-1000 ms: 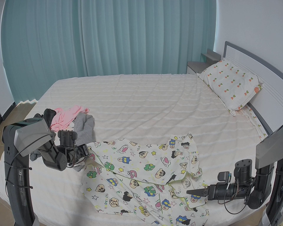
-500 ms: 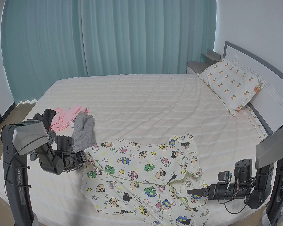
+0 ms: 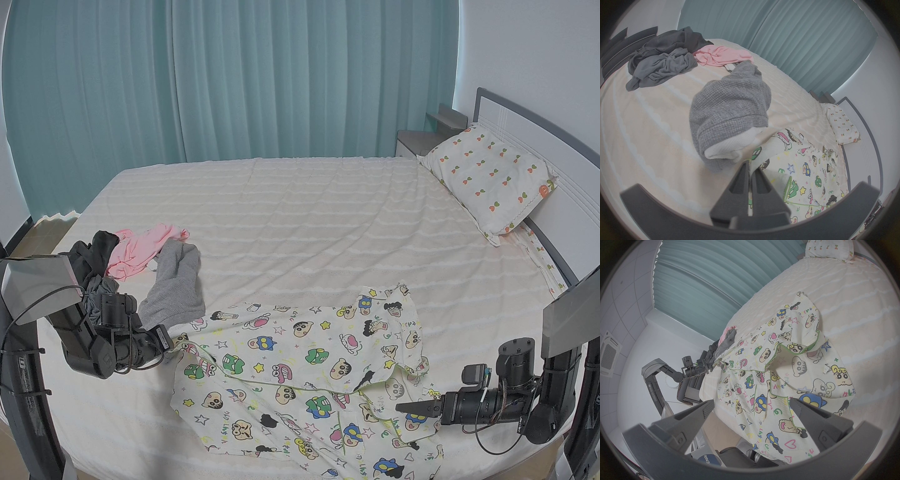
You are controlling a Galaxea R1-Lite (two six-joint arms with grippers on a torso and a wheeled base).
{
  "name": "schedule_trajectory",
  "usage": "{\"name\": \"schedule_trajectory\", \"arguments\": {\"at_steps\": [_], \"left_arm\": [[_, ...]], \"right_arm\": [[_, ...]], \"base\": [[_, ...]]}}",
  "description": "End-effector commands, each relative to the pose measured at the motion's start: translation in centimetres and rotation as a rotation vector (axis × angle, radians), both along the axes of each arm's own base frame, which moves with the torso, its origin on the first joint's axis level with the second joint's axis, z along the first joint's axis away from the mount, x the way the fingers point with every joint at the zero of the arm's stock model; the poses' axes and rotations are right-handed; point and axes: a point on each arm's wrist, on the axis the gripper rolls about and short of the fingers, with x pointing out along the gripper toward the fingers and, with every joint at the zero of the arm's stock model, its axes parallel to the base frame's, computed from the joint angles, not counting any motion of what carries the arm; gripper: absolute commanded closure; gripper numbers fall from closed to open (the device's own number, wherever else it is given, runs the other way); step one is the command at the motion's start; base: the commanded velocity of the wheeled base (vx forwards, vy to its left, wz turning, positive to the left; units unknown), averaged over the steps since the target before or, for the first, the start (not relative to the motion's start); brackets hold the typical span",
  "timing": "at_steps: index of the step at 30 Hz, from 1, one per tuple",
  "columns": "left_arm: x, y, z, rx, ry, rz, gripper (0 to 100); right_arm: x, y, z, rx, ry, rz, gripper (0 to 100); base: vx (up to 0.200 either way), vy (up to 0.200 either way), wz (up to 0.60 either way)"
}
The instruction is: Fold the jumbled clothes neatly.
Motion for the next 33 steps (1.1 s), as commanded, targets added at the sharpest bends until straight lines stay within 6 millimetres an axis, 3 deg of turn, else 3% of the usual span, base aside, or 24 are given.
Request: {"name": "schedule_trajectory", "arguments": {"at_steps": [1,4,5,11,15,22,28,33], "left_arm": [[0.2,0.1,0.0,0.0,-0.005,0.004,100],[0.2,0.1,-0.1,0.001,-0.003,0.003,100],[0.2,0.1,-0.1,0.003,-0.002,0.002,0],[-0.1,0.8,0.0,-0.009,0.001,0.029,0],[-0.7,1.4,1.1,-0.178,0.012,0.103,0],[-6.3,0.3,3.5,-0.383,0.018,-0.08,0],[-8.1,-1.5,3.6,-0.39,0.0,-0.147,0],[-8.9,-2.3,3.2,-0.394,0.029,-0.172,0]], "right_arm": [[0.0,0.0,0.0,0.002,-0.005,0.0,0],[0.0,0.0,0.0,0.002,-0.004,0.0,0],[0.0,0.0,0.0,0.002,-0.004,0.0,0],[-0.1,-0.2,0.0,-0.006,-0.006,-0.004,0],[0.1,-0.6,-0.5,-0.061,-0.025,-0.032,0],[1.7,-2.0,-3.8,-0.236,-0.074,-0.03,0],[5.2,-1.4,-2.1,-0.155,-0.214,-0.093,0],[5.7,0.1,-1.0,-0.05,-0.19,-0.113,0]], "base": [[0.0,0.0,0.0],[0.0,0.0,0.0],[0.0,0.0,0.0],[0.0,0.0,0.0],[0.0,0.0,0.0],[0.0,0.0,0.0],[0.0,0.0,0.0],[0.0,0.0,0.0]]}}
